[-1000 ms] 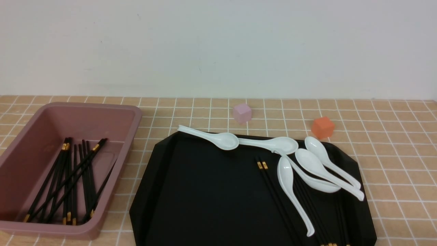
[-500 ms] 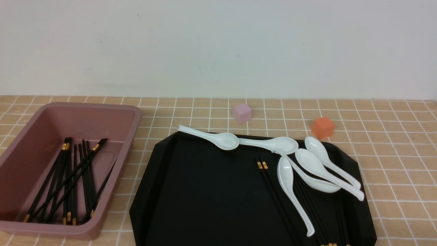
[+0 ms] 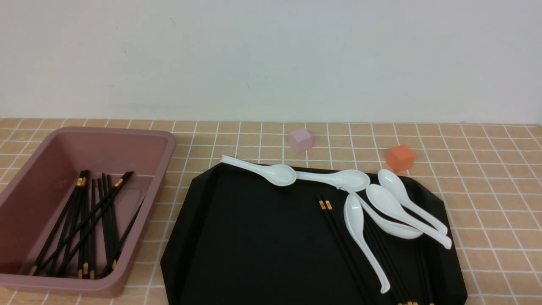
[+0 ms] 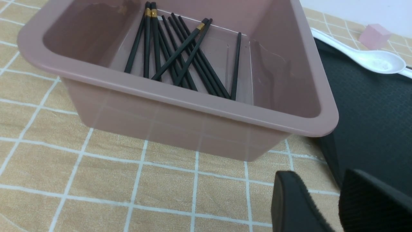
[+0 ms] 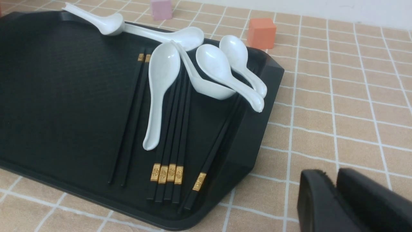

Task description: On brown tablecloth take chopsticks from black tray and put them in box.

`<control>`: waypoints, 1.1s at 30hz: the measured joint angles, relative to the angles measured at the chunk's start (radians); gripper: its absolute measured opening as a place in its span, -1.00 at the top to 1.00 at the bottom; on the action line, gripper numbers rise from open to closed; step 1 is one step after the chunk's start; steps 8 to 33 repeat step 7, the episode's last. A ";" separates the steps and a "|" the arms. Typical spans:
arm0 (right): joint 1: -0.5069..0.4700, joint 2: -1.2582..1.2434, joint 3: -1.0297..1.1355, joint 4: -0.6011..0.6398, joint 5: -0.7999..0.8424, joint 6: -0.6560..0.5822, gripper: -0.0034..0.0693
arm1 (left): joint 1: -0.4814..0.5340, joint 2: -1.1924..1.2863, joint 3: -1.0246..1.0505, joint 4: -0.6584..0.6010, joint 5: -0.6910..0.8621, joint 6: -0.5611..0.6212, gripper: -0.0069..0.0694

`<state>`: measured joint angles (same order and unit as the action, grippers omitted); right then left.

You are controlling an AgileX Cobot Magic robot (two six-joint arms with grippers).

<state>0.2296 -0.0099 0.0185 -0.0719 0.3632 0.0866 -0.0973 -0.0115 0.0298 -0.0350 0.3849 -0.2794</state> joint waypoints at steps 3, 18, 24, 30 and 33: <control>0.000 0.000 0.000 0.000 0.000 0.000 0.57 | 0.000 0.000 0.000 0.000 0.000 0.000 0.19; 0.000 0.000 0.000 0.000 0.000 0.000 0.56 | 0.000 0.000 0.000 0.000 0.000 0.000 0.19; 0.000 0.000 0.000 0.000 0.000 0.000 0.56 | 0.000 0.000 0.000 0.000 0.000 0.000 0.19; 0.000 0.000 0.000 0.000 0.000 0.000 0.56 | 0.000 0.000 0.000 0.000 0.000 0.000 0.19; 0.000 0.000 0.000 0.000 0.000 0.000 0.56 | 0.000 0.000 0.000 0.000 0.000 0.000 0.19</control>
